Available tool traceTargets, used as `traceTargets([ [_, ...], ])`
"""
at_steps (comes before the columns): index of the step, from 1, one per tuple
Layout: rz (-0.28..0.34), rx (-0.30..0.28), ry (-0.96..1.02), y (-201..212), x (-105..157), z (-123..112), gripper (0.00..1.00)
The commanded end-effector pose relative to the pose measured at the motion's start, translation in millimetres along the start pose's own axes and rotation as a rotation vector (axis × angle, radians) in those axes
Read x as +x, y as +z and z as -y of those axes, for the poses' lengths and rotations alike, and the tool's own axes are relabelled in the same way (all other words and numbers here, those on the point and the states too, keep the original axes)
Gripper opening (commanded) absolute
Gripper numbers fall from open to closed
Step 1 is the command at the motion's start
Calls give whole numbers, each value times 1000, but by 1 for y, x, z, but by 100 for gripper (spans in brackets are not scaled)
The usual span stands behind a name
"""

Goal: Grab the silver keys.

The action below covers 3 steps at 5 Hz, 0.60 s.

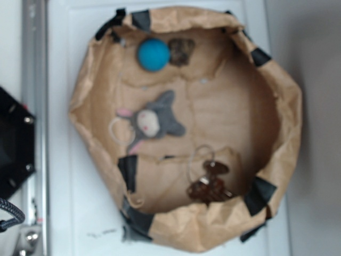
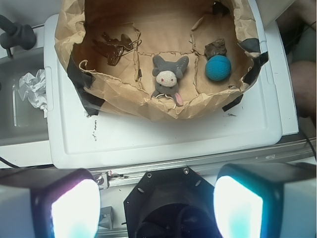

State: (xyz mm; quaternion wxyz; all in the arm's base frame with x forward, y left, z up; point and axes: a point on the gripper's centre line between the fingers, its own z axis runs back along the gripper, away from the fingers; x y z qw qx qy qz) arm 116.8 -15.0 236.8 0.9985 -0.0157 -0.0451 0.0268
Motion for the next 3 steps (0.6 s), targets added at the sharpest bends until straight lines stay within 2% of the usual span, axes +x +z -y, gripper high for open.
traceTargets([
  [1, 0, 0, 0, 0, 0, 0, 100],
  [3, 1, 46, 141, -18, 18, 2, 100],
])
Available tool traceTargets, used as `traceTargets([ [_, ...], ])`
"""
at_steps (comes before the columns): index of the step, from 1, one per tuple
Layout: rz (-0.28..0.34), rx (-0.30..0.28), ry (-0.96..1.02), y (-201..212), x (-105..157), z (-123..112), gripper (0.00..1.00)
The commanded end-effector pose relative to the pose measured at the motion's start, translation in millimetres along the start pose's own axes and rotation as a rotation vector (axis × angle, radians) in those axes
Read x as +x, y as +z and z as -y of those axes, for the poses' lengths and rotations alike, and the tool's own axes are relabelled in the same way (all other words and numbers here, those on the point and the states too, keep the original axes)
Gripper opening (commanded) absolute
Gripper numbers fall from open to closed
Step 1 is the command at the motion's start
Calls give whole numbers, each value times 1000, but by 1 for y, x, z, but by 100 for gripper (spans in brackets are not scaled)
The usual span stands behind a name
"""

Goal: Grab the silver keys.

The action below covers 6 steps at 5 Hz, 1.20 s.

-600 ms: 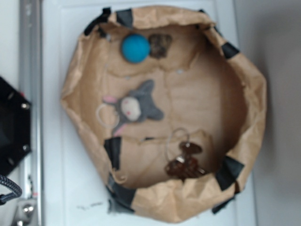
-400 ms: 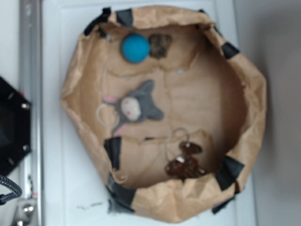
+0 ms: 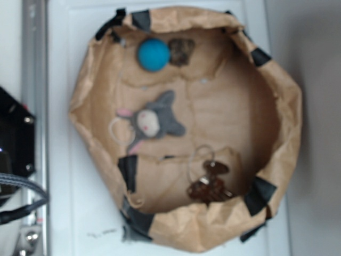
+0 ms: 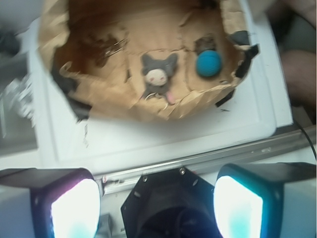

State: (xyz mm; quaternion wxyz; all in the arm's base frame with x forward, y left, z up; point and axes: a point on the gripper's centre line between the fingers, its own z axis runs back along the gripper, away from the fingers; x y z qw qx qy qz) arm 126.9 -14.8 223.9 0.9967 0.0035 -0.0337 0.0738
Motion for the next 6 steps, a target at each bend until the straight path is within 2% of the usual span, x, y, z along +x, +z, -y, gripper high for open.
traceTargets([
  [1, -5, -7, 62, -19, 16, 1, 100],
  [2, -14, -38, 33, -28, 32, 3, 100],
  [3, 25, -92, -56, -24, 63, 11, 100],
  [4, 29, -115, -43, -19, 82, 17, 100],
  [5, 76, -159, 84, -20, 99, 19, 100],
  [6, 157, -266, 288, -46, 104, 12, 100],
])
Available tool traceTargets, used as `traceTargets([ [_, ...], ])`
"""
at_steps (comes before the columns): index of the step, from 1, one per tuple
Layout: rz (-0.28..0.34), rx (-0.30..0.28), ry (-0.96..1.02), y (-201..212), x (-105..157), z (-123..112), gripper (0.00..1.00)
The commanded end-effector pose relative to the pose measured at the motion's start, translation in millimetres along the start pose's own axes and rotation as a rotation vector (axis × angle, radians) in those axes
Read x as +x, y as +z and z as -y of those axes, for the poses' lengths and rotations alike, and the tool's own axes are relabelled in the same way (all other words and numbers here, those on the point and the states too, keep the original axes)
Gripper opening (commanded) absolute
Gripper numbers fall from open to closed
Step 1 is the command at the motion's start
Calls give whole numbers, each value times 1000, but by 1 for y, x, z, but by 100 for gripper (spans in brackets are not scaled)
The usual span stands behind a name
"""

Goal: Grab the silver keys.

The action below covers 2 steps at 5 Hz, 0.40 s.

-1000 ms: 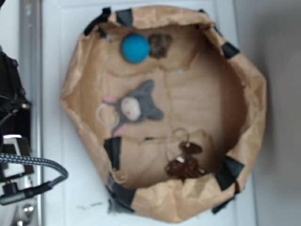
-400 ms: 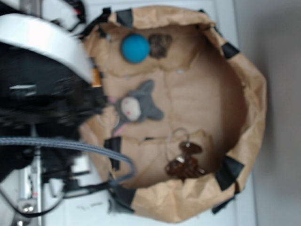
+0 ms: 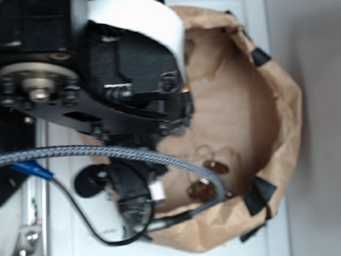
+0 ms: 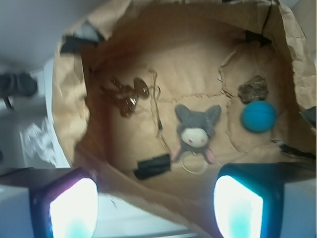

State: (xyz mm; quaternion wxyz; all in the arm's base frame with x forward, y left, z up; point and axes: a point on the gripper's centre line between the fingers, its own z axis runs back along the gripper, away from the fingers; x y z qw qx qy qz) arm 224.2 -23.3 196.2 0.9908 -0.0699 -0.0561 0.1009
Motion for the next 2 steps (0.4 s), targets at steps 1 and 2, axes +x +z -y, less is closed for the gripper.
traceTargets([
  [1, 154, -134, 310, -32, 16, -18, 100],
  [2, 152, -173, 414, -54, 31, -29, 100],
])
